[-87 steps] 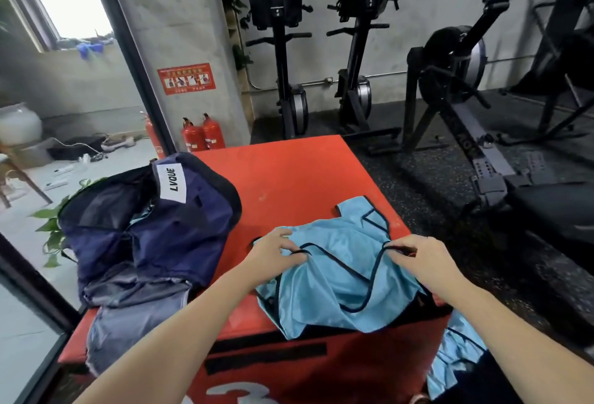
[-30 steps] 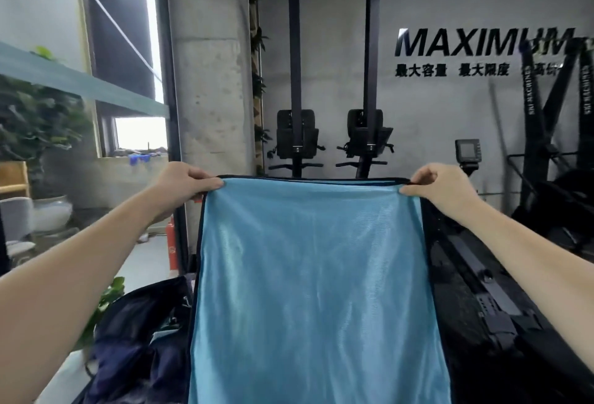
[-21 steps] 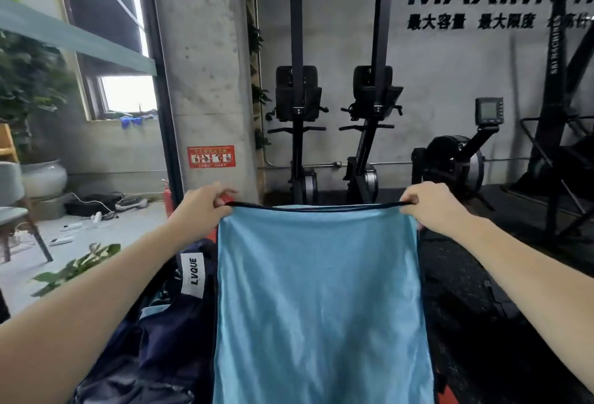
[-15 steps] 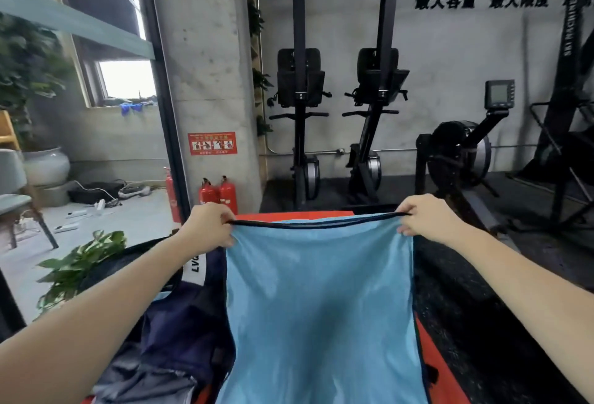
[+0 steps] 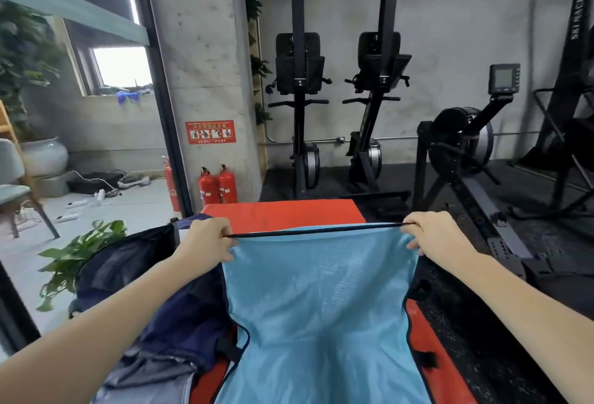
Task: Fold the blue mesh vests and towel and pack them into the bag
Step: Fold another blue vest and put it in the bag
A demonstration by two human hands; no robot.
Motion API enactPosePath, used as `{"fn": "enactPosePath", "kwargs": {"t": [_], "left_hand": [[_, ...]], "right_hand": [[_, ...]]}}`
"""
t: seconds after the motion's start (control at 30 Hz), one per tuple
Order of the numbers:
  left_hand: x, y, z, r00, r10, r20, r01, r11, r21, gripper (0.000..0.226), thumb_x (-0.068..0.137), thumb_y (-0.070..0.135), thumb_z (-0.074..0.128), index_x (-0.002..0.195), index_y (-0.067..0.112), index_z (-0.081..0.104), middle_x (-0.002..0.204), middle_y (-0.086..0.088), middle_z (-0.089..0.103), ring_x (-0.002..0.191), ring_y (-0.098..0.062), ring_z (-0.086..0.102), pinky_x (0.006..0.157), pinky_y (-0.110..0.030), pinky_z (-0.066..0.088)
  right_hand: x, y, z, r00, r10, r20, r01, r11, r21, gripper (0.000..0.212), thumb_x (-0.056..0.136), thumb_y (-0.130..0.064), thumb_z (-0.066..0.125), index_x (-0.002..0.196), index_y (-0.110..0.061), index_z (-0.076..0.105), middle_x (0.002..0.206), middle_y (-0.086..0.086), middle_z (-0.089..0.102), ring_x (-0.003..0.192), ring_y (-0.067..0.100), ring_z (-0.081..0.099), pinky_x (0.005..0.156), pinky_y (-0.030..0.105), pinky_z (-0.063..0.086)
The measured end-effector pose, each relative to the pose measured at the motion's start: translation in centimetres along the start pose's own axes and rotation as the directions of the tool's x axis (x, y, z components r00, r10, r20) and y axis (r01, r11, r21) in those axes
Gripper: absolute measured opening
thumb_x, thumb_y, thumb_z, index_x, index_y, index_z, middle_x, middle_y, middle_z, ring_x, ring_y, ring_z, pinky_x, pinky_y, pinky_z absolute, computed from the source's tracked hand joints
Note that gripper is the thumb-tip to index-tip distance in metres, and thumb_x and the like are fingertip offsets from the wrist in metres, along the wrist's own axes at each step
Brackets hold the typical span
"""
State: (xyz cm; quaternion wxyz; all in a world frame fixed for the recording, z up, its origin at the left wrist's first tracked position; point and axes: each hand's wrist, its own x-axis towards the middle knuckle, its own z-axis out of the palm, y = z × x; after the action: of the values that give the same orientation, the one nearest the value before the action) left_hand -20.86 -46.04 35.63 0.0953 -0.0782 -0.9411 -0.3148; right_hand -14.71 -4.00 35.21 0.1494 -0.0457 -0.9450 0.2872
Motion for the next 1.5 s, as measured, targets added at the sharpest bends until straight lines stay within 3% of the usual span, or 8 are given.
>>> {"fn": "enactPosePath", "kwargs": {"t": [0.27,0.4,0.53,0.7,0.8,0.93,1.1,1.5], "left_hand": [[3.9,-0.1,1.7,0.992,0.003,0.129,0.003,0.999,-0.047,0.015,0.092,0.008,0.064,0.098,0.020,0.071,0.063,-0.010,0.072,0.053,-0.020,0.070,0.059,-0.028,0.059],[9.0,1.2,1.3,0.998,-0.021,0.054,0.028,0.991,-0.135,0.015,0.087,0.025,0.076,0.079,0.012,0.073,0.081,-0.006,0.076,0.069,-0.014,0.075,0.082,-0.032,0.060],[14.0,3.6,0.7,1.000,-0.004,-0.003,0.004,0.998,-0.066,0.042,0.087,0.039,0.073,0.061,0.008,0.063,0.071,-0.007,0.074,0.061,-0.006,0.071,0.073,-0.020,0.056],[18.7,8.1,-2.0,0.995,0.053,-0.080,-0.051,0.998,0.027,0.041,0.096,0.044,0.059,0.083,0.006,0.070,0.067,-0.007,0.069,0.054,-0.018,0.066,0.050,-0.027,0.052],[20.2,11.9,-5.8,0.974,0.098,-0.202,-0.094,0.995,0.032,0.035,0.098,0.038,0.057,0.115,0.010,0.069,0.089,-0.006,0.070,0.074,-0.019,0.067,0.059,-0.022,0.047],[21.0,15.6,-11.4,0.883,0.221,-0.415,-0.219,0.974,0.053,0.025,0.100,0.021,0.053,0.111,0.007,0.070,0.102,-0.015,0.068,0.077,-0.026,0.060,0.065,-0.030,0.046],[17.7,17.3,-16.0,0.766,0.338,-0.547,-0.314,0.939,0.140,0.023,0.097,0.006,0.052,0.109,0.004,0.071,0.104,-0.015,0.068,0.090,-0.026,0.055,0.080,-0.028,0.037],[-2.0,3.1,-4.3,0.861,0.404,-0.309,-0.378,0.915,0.143,0.025,0.086,-0.004,0.063,0.099,0.014,0.074,0.094,0.005,0.069,0.089,-0.015,0.063,0.084,-0.025,0.044]], "right_hand": [[3.8,2.2,2.4,0.991,0.102,0.085,-0.119,0.965,0.232,0.018,0.101,0.001,0.047,0.103,-0.006,0.063,0.093,0.018,0.064,0.063,0.027,0.074,0.053,0.030,0.058],[8.0,1.6,1.3,0.997,0.046,0.062,-0.055,0.985,0.163,0.010,0.097,-0.006,0.059,0.091,-0.013,0.063,0.088,0.015,0.073,0.067,0.016,0.074,0.066,0.026,0.061],[11.2,0.0,-1.3,1.000,0.019,0.017,-0.022,0.982,0.188,0.008,0.088,-0.014,0.075,0.086,-0.009,0.069,0.075,0.015,0.072,0.057,0.024,0.071,0.055,0.034,0.059],[16.2,-2.0,-5.2,0.999,0.005,-0.036,-0.004,1.000,0.030,0.017,0.099,-0.020,0.059,0.093,-0.006,0.067,0.062,0.014,0.071,0.047,0.025,0.067,0.040,0.025,0.046],[19.3,-4.2,-8.2,0.992,-0.006,-0.122,0.026,0.987,0.157,0.016,0.101,-0.010,0.053,0.099,0.003,0.061,0.100,0.022,0.072,0.072,0.037,0.071,0.062,0.041,0.059],[20.5,-8.3,-13.2,0.891,-0.185,-0.414,0.193,0.981,-0.023,0.024,0.101,-0.022,0.054,0.095,-0.002,0.067,0.097,0.017,0.070,0.087,0.033,0.065,0.089,0.047,0.052],[17.1,-11.0,-17.3,0.772,-0.328,-0.545,0.316,0.941,-0.120,0.018,0.099,-0.016,0.055,0.102,-0.005,0.069,0.099,0.011,0.069,0.088,0.022,0.055,0.077,0.023,0.032],[-3.2,-2.5,-6.4,0.940,-0.280,-0.196,0.274,0.960,-0.058,0.005,0.087,-0.015,0.074,0.089,-0.020,0.074,0.081,-0.010,0.070,0.076,0.000,0.061,0.069,0.010,0.041]]}}
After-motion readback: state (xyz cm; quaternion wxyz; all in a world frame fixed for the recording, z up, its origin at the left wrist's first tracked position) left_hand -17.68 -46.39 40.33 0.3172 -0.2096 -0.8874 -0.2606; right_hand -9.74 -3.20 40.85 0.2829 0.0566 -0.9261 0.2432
